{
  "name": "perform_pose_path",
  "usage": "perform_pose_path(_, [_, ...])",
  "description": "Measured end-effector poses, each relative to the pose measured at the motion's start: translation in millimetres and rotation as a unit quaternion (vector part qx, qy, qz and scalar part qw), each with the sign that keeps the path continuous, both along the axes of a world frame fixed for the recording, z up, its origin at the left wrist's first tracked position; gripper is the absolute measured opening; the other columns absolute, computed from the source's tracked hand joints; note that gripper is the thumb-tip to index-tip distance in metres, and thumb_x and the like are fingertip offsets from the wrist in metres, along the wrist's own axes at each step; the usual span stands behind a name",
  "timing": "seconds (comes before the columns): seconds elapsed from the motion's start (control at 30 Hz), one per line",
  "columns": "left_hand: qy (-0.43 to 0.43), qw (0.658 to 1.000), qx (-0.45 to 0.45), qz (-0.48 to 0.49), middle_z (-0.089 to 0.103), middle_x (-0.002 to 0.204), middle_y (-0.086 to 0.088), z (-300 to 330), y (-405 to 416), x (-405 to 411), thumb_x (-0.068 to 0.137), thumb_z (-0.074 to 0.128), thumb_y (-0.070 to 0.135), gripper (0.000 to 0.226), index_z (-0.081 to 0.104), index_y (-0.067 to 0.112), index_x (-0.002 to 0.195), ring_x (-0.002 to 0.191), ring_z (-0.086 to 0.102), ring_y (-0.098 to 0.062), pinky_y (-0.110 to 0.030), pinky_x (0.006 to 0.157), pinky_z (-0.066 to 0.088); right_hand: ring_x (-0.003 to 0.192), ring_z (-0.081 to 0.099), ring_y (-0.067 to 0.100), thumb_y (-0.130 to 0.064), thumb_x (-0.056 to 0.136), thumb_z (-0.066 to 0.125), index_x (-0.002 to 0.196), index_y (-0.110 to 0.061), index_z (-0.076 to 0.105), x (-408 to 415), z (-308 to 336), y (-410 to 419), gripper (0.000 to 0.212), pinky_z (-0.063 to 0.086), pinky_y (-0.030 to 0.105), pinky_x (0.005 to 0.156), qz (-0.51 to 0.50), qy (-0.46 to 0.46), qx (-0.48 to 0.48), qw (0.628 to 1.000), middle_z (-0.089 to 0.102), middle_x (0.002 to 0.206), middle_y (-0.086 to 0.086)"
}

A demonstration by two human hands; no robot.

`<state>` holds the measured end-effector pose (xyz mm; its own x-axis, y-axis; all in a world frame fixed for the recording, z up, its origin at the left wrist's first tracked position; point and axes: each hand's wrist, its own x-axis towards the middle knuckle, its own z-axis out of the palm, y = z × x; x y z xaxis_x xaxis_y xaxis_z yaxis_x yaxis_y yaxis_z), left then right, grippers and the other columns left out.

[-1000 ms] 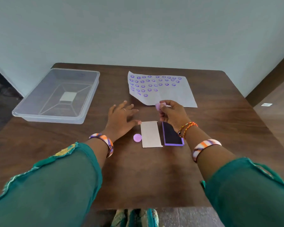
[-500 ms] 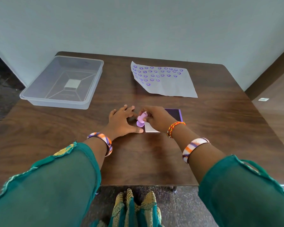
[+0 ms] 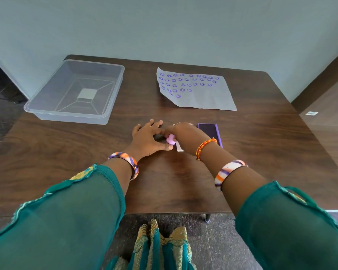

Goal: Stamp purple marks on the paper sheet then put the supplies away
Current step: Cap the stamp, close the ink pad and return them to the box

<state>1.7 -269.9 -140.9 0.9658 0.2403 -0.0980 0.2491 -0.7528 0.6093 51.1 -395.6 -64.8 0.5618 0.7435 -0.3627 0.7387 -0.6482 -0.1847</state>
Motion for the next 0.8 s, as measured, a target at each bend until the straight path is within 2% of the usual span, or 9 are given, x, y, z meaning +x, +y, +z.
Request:
perform_pose_path(0.07, [-0.003, 1.0, 0.011, -0.001, 0.031, 0.155, 0.007, -0.9, -0.2, -0.1, 0.073, 0.074, 0.042, 0.041, 0.068, 0.027, 0.11, 0.148, 0.014, -0.012, -0.044, 0.118, 0.0, 0.088, 0.053, 0.031, -0.003, 0.089, 0.046, 0.11, -0.014, 0.06, -3.2, 0.0, -0.8, 0.028, 0.04, 0.031, 0.076, 0.022, -0.039, -0.003, 0.999, 0.057, 0.089, 0.012])
perform_pose_path(0.13, [-0.002, 1.0, 0.012, 0.002, 0.032, 0.155, 0.007, -0.5, -0.4, -0.5, 0.073, 0.073, 0.042, 0.044, 0.066, 0.026, 0.114, 0.148, 0.014, -0.012, -0.044, 0.119, 0.0, 0.102, 0.058, 0.033, -0.005, 0.09, 0.046, 0.119, -0.01, 0.059, -6.4, -0.9, -1.0, 0.032, 0.044, 0.032, 0.083, 0.034, -0.068, 0.013, 0.997, 0.062, 0.108, 0.017])
perform_pose_path(0.2, [-0.002, 1.0, 0.011, 0.005, 0.032, 0.155, 0.007, -0.3, -1.2, -1.3, 0.073, 0.073, 0.042, 0.047, 0.066, 0.025, 0.115, 0.148, 0.015, -0.012, -0.043, 0.119, 0.0, 0.109, 0.059, 0.032, -0.006, 0.09, 0.046, 0.123, -0.01, 0.057, -7.6, -1.5, -0.5, 0.034, 0.042, 0.031, 0.082, 0.035, -0.073, 0.0, 0.997, 0.063, 0.115, 0.017])
perform_pose_path(0.27, [-0.01, 1.0, 0.01, 0.007, 0.032, 0.155, 0.006, 1.0, -3.2, -2.5, 0.073, 0.073, 0.043, 0.049, 0.065, 0.025, 0.117, 0.147, 0.015, -0.012, -0.042, 0.118, 0.001, 0.111, 0.057, 0.033, -0.005, 0.09, 0.046, 0.124, -0.012, 0.057, -5.8, -0.9, 0.5, 0.036, 0.039, 0.03, 0.078, 0.03, -0.073, -0.012, 0.997, 0.063, 0.115, 0.016])
perform_pose_path(0.4, [-0.017, 0.999, 0.008, 0.032, 0.036, 0.153, -0.001, -1.7, -3.9, -2.7, 0.074, 0.072, 0.044, 0.076, 0.042, 0.023, 0.14, 0.147, 0.016, -0.011, -0.039, 0.118, 0.001, 0.108, 0.059, 0.034, -0.005, 0.089, 0.046, 0.119, -0.007, 0.059, -6.4, -6.0, 6.0, 0.032, 0.038, 0.032, 0.072, 0.022, -0.104, 0.013, 0.994, 0.063, 0.115, 0.018])
perform_pose_path(0.47, [-0.021, 0.999, 0.012, 0.038, 0.04, 0.151, 0.0, -4.4, -2.4, -0.7, 0.075, 0.07, 0.043, 0.076, 0.038, 0.025, 0.142, 0.147, 0.017, -0.01, -0.039, 0.119, 0.002, 0.107, 0.061, 0.034, -0.007, 0.09, 0.047, 0.116, -0.006, 0.06, -6.0, -7.9, 12.9, 0.029, 0.033, 0.028, 0.07, 0.01, -0.101, 0.032, 0.994, 0.064, 0.114, 0.018])
perform_pose_path(0.57, [-0.027, 0.999, 0.006, 0.046, 0.043, 0.149, -0.001, -6.9, -1.2, 1.9, 0.077, 0.069, 0.04, 0.071, 0.041, 0.025, 0.14, 0.146, 0.02, -0.011, -0.039, 0.119, 0.003, 0.105, 0.061, 0.035, -0.01, 0.091, 0.046, 0.121, -0.013, 0.059, -1.9, -5.7, 16.1, 0.033, 0.033, 0.027, 0.071, -0.001, -0.072, 0.046, 0.996, 0.064, 0.115, 0.018])
perform_pose_path(0.67, [-0.073, 0.995, -0.008, 0.063, 0.051, 0.143, -0.002, -8.1, 3.0, 0.9, 0.076, 0.072, 0.034, 0.057, 0.056, 0.019, 0.128, 0.143, 0.031, -0.014, -0.041, 0.119, 0.013, 0.103, 0.062, 0.034, -0.019, 0.09, 0.045, 0.122, -0.023, 0.056, -0.1, -11.4, 3.5, 0.034, 0.041, 0.031, 0.071, -0.049, -0.063, 0.123, 0.989, 0.067, 0.112, 0.012])
perform_pose_path(0.8, [-0.091, 0.994, -0.001, 0.056, 0.056, 0.138, -0.004, 0.4, 6.4, -6.3, 0.074, 0.075, 0.026, 0.039, 0.064, 0.007, 0.106, 0.132, 0.047, -0.021, -0.034, 0.109, 0.032, 0.11, 0.059, 0.029, -0.022, 0.089, 0.051, 0.124, -0.026, 0.056, 13.1, -21.7, -33.3, 0.036, 0.048, 0.035, 0.089, -0.231, -0.052, 0.253, 0.938, 0.069, 0.115, 0.007])
